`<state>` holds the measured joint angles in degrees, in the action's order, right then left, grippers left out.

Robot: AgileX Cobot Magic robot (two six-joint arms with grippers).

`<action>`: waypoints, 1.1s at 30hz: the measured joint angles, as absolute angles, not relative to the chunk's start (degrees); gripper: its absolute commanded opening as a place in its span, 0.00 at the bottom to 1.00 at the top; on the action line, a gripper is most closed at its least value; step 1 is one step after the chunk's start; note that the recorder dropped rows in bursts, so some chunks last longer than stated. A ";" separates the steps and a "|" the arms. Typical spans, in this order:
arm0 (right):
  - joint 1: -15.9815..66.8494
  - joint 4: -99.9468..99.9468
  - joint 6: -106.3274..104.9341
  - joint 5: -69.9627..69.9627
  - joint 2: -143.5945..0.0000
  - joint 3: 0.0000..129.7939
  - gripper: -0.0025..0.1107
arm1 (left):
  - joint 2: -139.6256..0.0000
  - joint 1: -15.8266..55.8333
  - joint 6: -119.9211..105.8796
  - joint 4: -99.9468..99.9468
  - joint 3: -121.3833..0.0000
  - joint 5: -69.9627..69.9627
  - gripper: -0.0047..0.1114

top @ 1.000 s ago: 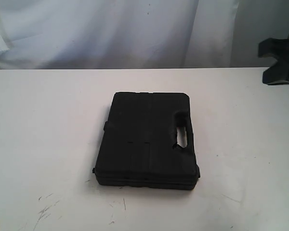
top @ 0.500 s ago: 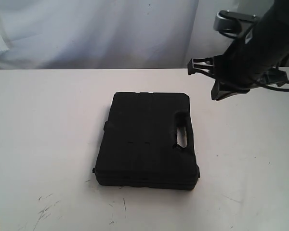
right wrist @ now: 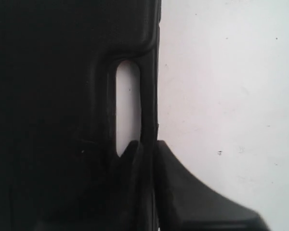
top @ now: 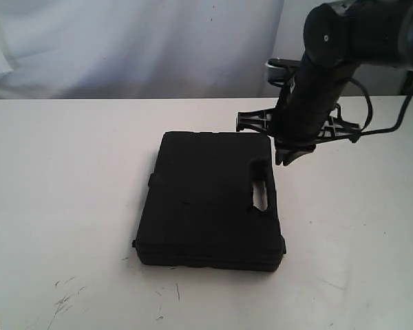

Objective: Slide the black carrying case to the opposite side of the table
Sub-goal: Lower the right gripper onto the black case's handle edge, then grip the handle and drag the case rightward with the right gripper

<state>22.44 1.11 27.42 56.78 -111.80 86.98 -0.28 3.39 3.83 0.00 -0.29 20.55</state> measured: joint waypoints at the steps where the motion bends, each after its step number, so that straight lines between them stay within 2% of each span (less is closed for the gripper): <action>1: 22.44 1.19 27.58 56.95 -112.45 87.09 0.21 | -0.28 3.39 3.83 0.00 -0.29 20.55 0.04; 4: 22.44 1.44 28.22 57.47 -114.50 87.12 0.30 | -0.28 3.39 3.83 0.00 -0.29 20.55 0.04; 7: 22.44 1.53 28.46 57.02 -116.00 87.12 0.33 | -0.28 3.39 3.83 0.00 -0.29 20.55 0.04; 16: 22.44 1.53 28.46 49.84 -118.81 87.57 0.33 | -0.28 3.39 3.83 0.00 -0.29 20.55 0.04; 29: 22.44 1.53 28.71 49.98 -123.82 87.69 0.32 | -0.28 3.39 3.83 0.00 -0.29 20.55 0.04; 33: 22.44 1.53 28.71 50.59 -124.83 87.69 0.23 | -0.28 3.39 3.83 0.00 -0.29 20.55 0.04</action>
<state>22.44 1.53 28.71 50.59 -124.83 87.69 -0.28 3.39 3.83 0.00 -0.29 20.55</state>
